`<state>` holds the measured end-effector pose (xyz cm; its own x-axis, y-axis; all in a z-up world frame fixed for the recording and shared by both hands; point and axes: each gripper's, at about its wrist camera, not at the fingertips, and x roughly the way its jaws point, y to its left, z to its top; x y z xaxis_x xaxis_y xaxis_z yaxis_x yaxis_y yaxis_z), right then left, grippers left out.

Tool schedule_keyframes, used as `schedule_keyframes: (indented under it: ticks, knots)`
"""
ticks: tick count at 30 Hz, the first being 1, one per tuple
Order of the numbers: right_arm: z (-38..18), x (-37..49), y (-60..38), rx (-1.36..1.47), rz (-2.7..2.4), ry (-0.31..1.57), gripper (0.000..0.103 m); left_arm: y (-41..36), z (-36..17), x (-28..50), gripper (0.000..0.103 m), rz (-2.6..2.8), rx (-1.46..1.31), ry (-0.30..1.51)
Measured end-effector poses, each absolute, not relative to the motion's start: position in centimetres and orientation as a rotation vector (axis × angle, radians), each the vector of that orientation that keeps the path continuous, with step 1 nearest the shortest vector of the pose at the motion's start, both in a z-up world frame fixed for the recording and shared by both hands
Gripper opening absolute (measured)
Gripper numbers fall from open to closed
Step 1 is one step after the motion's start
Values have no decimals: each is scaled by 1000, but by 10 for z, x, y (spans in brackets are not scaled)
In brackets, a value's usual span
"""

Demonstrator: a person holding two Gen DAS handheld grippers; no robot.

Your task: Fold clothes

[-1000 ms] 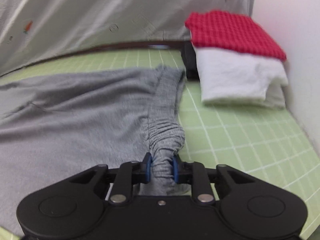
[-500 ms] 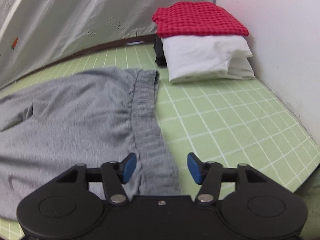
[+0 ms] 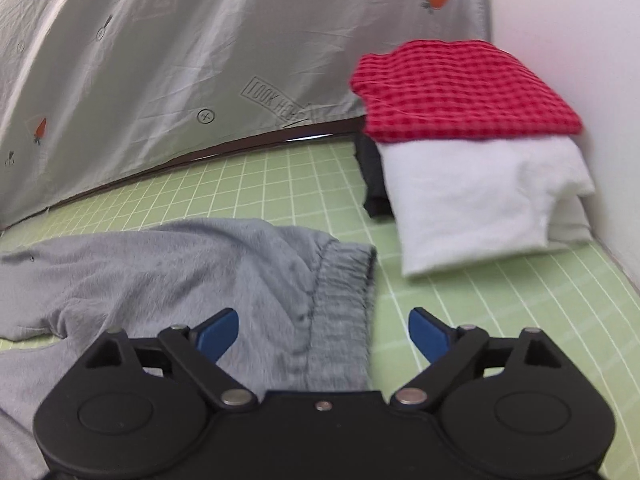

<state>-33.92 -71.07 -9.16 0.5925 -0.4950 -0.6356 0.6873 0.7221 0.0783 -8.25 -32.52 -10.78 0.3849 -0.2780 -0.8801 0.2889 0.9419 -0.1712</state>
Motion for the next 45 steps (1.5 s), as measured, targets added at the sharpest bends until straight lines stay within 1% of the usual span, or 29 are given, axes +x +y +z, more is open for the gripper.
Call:
schedule_keyframes:
  ticks: [2,6,12,14,15,18,19,22,24,26,27,28,29,31,33,35,37,40,43,45]
  knots:
    - [-97,-319,-725,308,-704,650,85,-335,-107,-70,65,-360,12,1114]
    - [-107,-287,-757,273,-686,698,76,-358,-108,-41,67,-353,18,1097]
    - [-120,-263,-789,256,-640,767,74,-394,-115,0,68,-343,68,1093]
    - [-124,-260,-797,289,-606,779,61,-403,-118,11,68,-345,84,1092]
    - [-126,-259,-799,308,-582,787,46,-406,-119,16,68,-343,91,1093]
    - [-129,-255,-803,317,-538,803,37,-412,-127,27,68,-326,99,1109]
    - [-129,-255,-805,309,-549,800,36,-413,-129,29,72,-324,107,1106]
    - [-128,-255,-820,290,-671,779,34,-415,-131,29,73,-327,149,1091]
    - [-129,-256,-830,344,-729,764,34,-414,-132,26,74,-335,175,1080]
    - [-130,-251,-829,359,-765,769,36,-410,-133,23,75,-335,185,1081]
    - [-130,-245,-822,333,-777,781,40,-406,-133,21,75,-335,180,1076]
    - [-129,-241,-816,307,-790,790,46,-402,-132,20,75,-334,168,1076]
    - [-127,-238,-809,279,-806,796,50,-397,-132,19,75,-334,148,1077]
    - [-123,-237,-794,244,-845,787,78,-385,-130,19,75,-327,90,1083]
    - [-116,-242,-776,238,-873,751,93,-370,-127,20,75,-307,13,1087]
    - [-111,-246,-756,236,-859,735,94,-352,-123,19,75,-281,-62,1084]
    - [-109,-249,-735,240,-830,733,99,-333,-116,18,75,-262,-114,1069]
    - [-112,-249,-700,264,-775,739,100,-302,-102,17,75,-233,-142,1040]
    - [-116,-236,-666,275,-732,769,103,-269,-88,19,75,-202,-146,1020]
    - [-117,-224,-642,277,-712,787,103,-242,-79,24,75,-182,-168,1016]
